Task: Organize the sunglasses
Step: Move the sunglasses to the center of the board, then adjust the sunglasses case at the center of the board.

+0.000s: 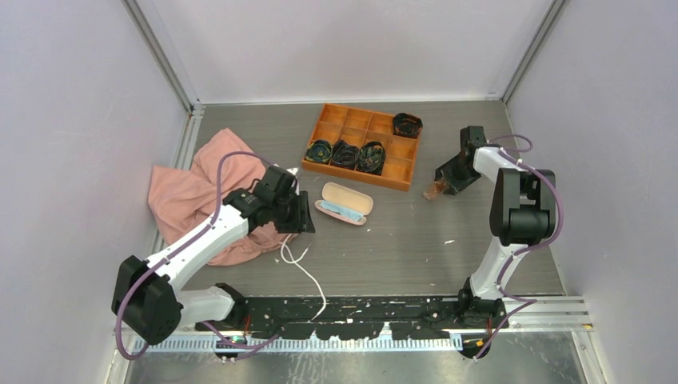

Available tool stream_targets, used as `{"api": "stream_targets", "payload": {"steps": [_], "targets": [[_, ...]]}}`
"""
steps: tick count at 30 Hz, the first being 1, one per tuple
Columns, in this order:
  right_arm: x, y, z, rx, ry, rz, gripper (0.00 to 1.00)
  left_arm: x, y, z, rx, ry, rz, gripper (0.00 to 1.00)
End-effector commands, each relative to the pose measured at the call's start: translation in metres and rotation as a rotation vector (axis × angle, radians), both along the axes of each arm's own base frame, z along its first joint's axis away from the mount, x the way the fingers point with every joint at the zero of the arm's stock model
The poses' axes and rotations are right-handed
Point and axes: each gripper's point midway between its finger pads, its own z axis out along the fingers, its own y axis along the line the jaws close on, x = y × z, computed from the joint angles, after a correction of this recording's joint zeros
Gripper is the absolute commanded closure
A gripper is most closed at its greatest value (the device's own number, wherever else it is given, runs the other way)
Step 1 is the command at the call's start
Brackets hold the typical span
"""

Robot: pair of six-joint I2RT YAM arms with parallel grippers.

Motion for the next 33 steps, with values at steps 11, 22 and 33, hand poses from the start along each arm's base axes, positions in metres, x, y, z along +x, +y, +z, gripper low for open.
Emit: {"api": "stream_targets", "payload": {"steps": [11,22,33], "targets": [[-0.1,0.014,0.001,-0.008,0.079,0.316,0.39,0.06,-0.018,0.023,-0.08,-0.03,0.032,0.56],[-0.113,0.014,0.058,-0.049,-0.05,0.335,0.21,0.101,-0.014,-0.014,-0.07,0.042,0.116,0.56],[-0.113,0.03,0.074,0.004,-0.181,0.383,0.21,0.125,-0.014,-0.042,-0.075,0.03,0.201,0.57]]}}
